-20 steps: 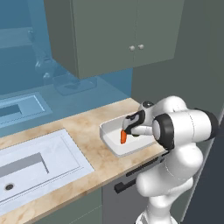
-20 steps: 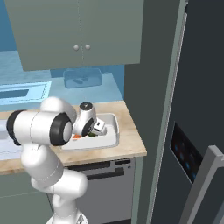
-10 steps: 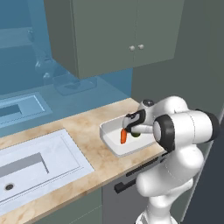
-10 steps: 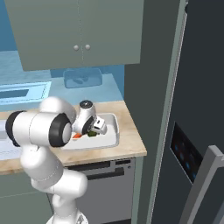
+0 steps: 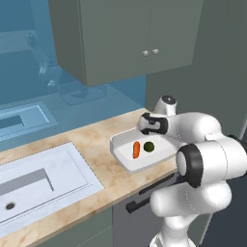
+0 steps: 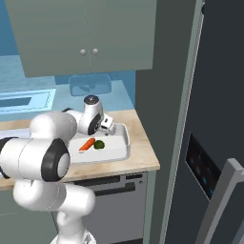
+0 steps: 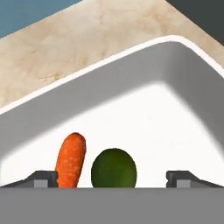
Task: Take the carrot and lime out of the freezer and place them in the tupperware container on the counter. Then put the tupperware containing the vegetables back in the freezer.
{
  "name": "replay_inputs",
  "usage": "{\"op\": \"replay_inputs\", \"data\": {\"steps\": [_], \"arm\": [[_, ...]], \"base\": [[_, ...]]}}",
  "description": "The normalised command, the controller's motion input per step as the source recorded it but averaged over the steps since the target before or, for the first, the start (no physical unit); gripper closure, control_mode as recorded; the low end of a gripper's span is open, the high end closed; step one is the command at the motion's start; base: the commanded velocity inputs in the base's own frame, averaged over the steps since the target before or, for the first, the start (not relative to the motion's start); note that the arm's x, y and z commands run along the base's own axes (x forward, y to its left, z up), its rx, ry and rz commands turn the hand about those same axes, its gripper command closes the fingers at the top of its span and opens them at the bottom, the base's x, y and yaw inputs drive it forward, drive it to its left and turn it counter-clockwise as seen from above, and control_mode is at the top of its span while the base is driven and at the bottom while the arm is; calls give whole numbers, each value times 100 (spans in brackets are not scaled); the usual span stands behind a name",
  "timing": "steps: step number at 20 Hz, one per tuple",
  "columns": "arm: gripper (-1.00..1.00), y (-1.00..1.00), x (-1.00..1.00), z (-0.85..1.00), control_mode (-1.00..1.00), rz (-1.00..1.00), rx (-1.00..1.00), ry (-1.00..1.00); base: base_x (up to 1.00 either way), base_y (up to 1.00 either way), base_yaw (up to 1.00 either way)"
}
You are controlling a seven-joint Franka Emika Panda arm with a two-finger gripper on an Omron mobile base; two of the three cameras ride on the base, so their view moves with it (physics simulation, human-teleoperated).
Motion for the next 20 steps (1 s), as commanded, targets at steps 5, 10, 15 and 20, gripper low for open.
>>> {"op": "replay_inputs", "data": {"steps": [5,10,15,20], "arm": [[-100,-22,-18,72,-100,6,-2,-2],[-100,-43,-3,8,-100,8,-15,0],[-100,-49,0,-3,-100,3,-10,6],[-100,-37,1,-16,-100,0,0,6]], "base": [[0,0,0],[0,0,0],[0,0,0],[0,0,0]]}}
